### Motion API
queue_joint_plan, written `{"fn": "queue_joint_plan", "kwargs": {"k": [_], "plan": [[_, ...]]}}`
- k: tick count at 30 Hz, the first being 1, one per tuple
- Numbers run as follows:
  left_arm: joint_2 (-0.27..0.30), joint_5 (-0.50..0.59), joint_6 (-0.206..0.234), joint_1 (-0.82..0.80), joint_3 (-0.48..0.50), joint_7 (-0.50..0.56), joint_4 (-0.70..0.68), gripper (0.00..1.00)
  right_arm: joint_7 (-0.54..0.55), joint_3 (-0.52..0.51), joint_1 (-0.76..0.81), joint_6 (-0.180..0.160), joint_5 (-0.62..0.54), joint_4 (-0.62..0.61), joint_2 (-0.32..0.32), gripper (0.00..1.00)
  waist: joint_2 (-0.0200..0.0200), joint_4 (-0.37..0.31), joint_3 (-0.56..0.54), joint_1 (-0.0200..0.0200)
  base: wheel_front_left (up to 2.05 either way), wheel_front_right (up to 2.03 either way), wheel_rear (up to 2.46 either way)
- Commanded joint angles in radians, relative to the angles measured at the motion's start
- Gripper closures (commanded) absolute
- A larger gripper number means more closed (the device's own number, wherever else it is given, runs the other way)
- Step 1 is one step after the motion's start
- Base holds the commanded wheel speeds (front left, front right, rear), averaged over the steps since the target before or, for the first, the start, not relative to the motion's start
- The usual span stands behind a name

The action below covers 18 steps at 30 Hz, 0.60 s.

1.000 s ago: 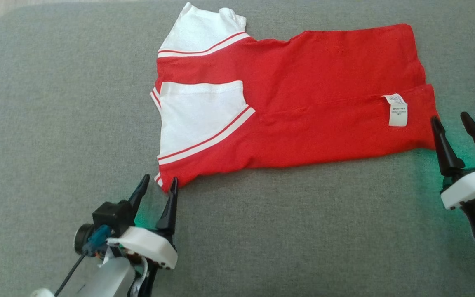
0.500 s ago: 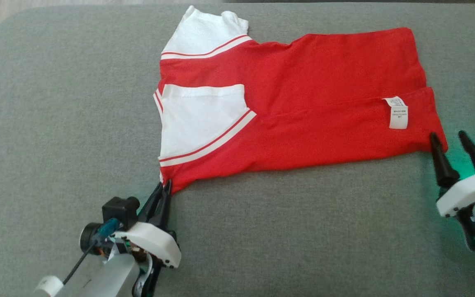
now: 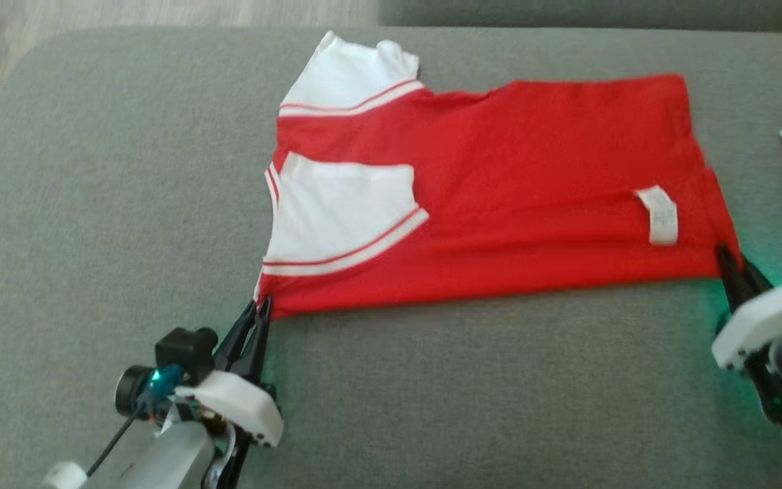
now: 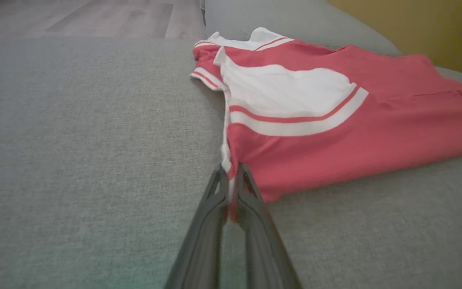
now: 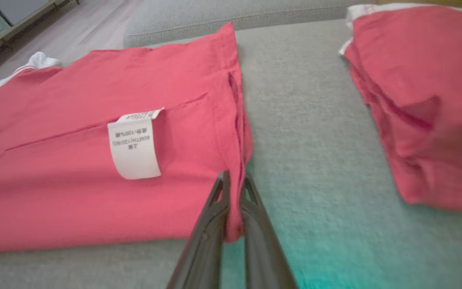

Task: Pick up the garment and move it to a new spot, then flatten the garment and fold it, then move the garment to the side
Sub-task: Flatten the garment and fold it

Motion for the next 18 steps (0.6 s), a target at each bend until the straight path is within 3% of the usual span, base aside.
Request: {"fn": "queue_joint_plan", "kwargs": {"k": [1,7,18], "plan": [[0.046,0.011,0.000,0.009,0.028,-0.015,-0.029,1.00,-0.013,-0.007,0.051,-0.001,0.010,-0.028,-0.043,1.00,0.0000,-0.015,-0.016,0.0000,0.00,0.00,0.00],[0.103,0.028,0.009,0.102,0.018,-0.028,-0.118,1.00,-0.002,-0.040,0.207,-0.001,0.050,-0.139,-0.079,1.00,0.0000,-0.057,-0.063,0.0000,0.00,0.00,0.00],[0.168,-0.003,0.095,0.306,0.013,0.026,-0.343,1.00,0.050,-0.163,0.414,-0.001,-0.012,-0.351,-0.077,1.00,0.0000,-0.108,-0.098,0.0000,0.00,0.00,0.00]]}}
